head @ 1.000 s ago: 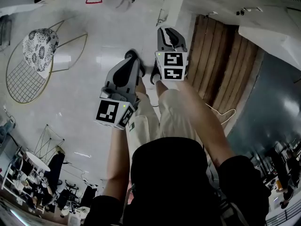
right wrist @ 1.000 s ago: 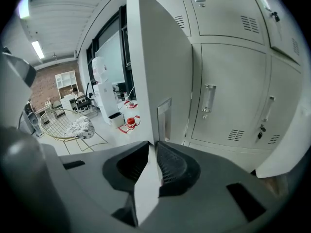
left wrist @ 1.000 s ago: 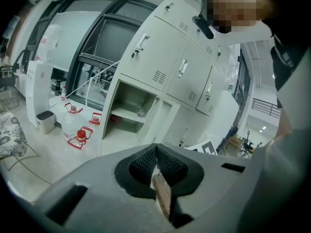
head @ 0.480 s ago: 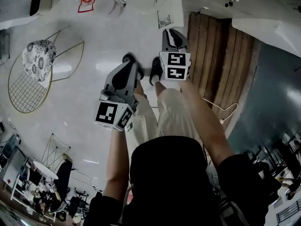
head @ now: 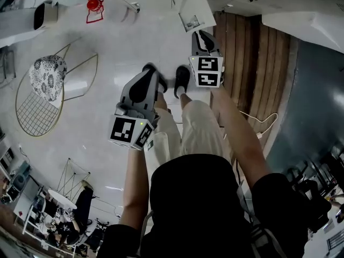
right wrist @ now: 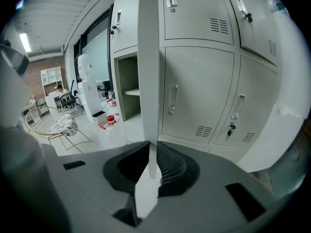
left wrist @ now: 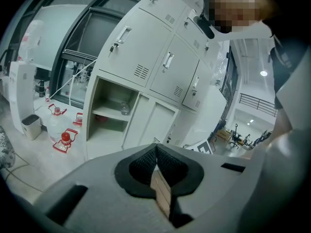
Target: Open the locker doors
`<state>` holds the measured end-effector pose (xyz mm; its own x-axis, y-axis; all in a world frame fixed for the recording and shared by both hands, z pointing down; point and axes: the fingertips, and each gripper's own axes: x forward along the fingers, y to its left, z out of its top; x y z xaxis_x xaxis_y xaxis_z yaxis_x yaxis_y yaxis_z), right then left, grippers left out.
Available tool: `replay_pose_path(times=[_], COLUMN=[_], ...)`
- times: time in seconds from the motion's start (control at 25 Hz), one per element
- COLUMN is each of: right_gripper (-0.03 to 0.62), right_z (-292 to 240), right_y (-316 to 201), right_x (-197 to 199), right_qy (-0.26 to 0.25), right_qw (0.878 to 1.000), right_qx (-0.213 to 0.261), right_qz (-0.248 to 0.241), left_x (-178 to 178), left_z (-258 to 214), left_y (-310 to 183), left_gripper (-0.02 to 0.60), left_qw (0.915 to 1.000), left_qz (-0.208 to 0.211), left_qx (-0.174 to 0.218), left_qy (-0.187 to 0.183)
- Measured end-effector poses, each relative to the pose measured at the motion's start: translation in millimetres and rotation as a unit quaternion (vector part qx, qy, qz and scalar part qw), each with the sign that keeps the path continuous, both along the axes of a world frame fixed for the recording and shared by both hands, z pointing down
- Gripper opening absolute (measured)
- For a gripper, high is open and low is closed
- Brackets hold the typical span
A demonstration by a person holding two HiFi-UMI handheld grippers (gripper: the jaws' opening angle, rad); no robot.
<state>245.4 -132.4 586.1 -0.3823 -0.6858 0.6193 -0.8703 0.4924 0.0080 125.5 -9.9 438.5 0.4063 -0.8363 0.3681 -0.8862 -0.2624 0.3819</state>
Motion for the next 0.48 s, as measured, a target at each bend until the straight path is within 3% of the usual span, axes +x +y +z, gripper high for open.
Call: replay_pose_path(times=[0.28, 0.36, 0.48], right_gripper=[0.046, 0.003, 0.003], right_z=[-1.9, -4.1, -4.4], right_y=[-7.7, -10.5, -13.7], right_x=[18.5, 20.7, 24.5], right_qy=[0.004, 0.004, 0.005], right_qw=[1.0, 1.0, 0.999], right_qx=[0.001, 0.005, 0.007], right_qz=[0.02, 0.028, 0.036], left_x=[7.9, 9.4, 14.3], left_z=[-10.4, -13.3, -18.0], left_y=[1.0, 1.1, 0.7], left_gripper=[0.018, 0.018, 0.018], left_qw=[0.9999, 0.9999, 0.9998], left_qz=[0.011, 0.013, 0.018], left_qx=[0.003, -0.001, -0.008], left_qy=[-0.011, -0.011, -0.01])
